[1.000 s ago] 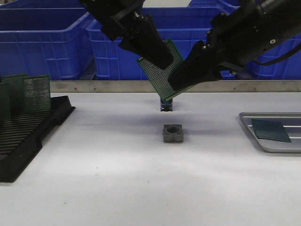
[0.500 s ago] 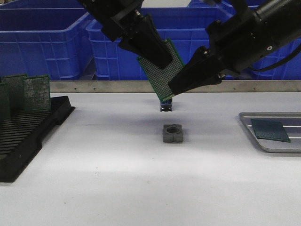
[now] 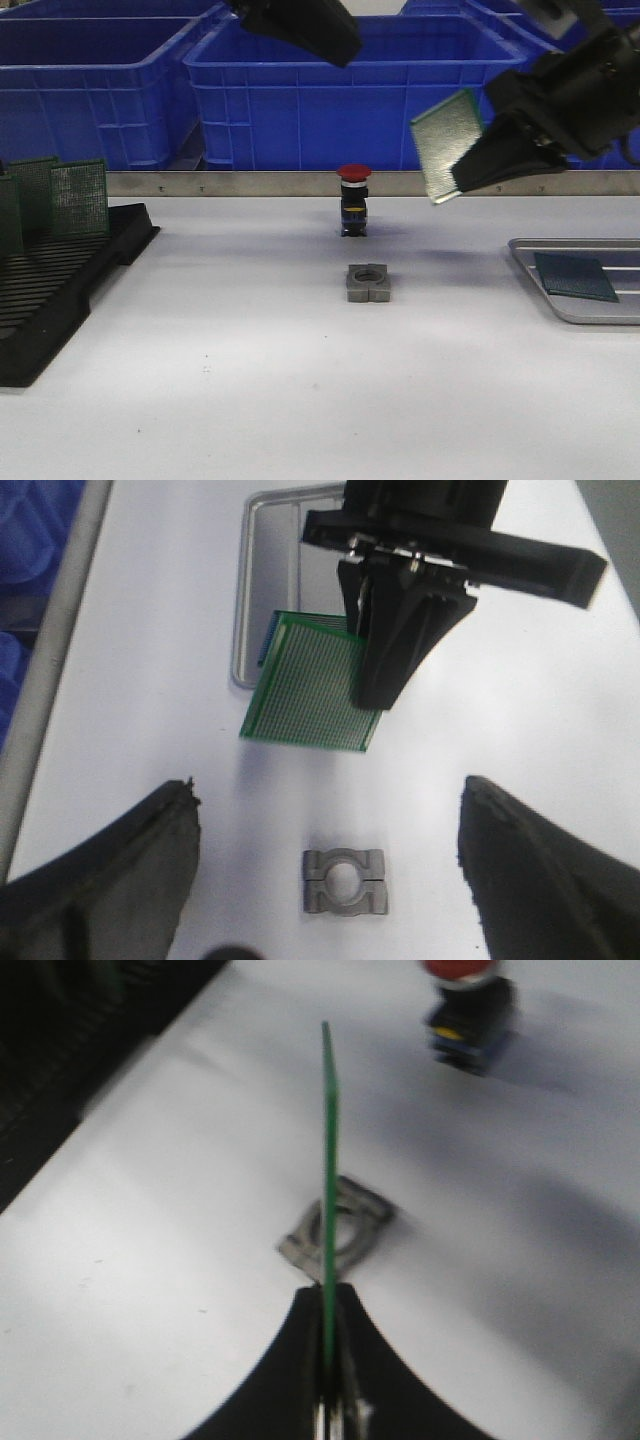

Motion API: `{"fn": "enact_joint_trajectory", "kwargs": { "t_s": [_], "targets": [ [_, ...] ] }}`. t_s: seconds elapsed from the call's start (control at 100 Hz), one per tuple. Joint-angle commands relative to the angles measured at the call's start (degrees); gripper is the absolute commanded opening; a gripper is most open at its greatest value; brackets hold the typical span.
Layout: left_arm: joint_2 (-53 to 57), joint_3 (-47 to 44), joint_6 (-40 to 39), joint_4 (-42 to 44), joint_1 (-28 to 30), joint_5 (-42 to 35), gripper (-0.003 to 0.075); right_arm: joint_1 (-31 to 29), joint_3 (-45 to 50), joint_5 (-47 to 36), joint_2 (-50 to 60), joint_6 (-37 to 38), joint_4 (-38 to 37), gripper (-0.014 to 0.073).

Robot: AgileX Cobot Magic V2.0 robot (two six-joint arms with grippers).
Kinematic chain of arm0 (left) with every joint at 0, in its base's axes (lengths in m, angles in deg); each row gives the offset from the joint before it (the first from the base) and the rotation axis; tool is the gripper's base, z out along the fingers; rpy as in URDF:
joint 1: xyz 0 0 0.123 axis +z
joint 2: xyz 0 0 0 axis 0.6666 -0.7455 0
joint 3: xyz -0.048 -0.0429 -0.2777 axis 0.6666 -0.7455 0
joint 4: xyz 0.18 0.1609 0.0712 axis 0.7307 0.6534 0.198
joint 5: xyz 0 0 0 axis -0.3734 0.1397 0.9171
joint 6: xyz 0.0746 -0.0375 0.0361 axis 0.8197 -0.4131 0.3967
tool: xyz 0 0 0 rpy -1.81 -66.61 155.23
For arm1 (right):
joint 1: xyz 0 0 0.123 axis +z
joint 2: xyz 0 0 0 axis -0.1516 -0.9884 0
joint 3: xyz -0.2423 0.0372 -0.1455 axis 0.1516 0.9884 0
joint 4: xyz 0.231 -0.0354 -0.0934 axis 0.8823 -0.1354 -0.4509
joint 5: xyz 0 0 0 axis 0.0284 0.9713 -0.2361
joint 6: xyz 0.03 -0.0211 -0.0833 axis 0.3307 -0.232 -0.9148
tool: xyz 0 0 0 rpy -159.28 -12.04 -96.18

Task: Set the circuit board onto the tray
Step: 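Release the board from the left gripper and carry it toward the tray with the right, then lower the board onto the tray beside the first and open the right gripper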

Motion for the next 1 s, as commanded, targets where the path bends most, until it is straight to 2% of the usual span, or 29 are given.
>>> {"fn": "enact_joint_trajectory", "kwargs": {
  "t_s": [0.0,0.2,0.33,0.38,0.45,0.57,0.61,0.87,0.96,0.99],
  "targets": [
    [3.7,2.9,-1.6,-5.2,0.9,0.3,0.0514,-4.9,-0.1,-0.6,2.1,4.3,-0.9,-0.0121],
    [3.7,3.0,-1.6,-6.0,0.7,0.2,0.0514,-14.3,0.9,-2.1,-1.2,5.9,-1.6,-0.0121],
    [3.7,3.4,-1.6,-6.7,0.7,0.0,0.0514,-16.2,1.0,-1.5,-4.2,5.9,-1.6,-0.0116],
    [3.7,3.4,-1.6,-6.8,0.7,0.0,0.0514,-16.4,1.0,-1.4,-5.4,5.7,-1.9,-0.008],
    [3.7,3.4,-1.6,-6.8,0.7,0.0,0.0514,-16.6,0.9,-0.3,-6.1,5.1,-3.6,0.0073],
    [3.7,3.4,-1.6,-6.8,0.7,-0.1,0.0514,-17.2,0.7,-0.4,-6.1,5.2,-6.6,0.0528],
    [3.7,3.4,-1.6,-6.8,0.7,-0.4,0.0514,-17.5,0.7,-0.4,-5.8,5.2,-6.6,0.0618],
    [3.7,5.9,-3.3,-6.5,1.4,-0.8,0.0505,-20.4,0.7,-0.6,-0.7,5.2,-7.2,0.0504],
    [3.8,8.5,-9.9,-4.8,2.2,-0.6,0.0418,-20.7,0.7,0.8,2.3,5.2,-7.6,0.04],
    [3.9,9.4,-12.3,-3.4,2.6,-0.6,0.0367,-20.7,0.7,1.8,3.4,5.2,-7.6,0.0313]
  ]
}}
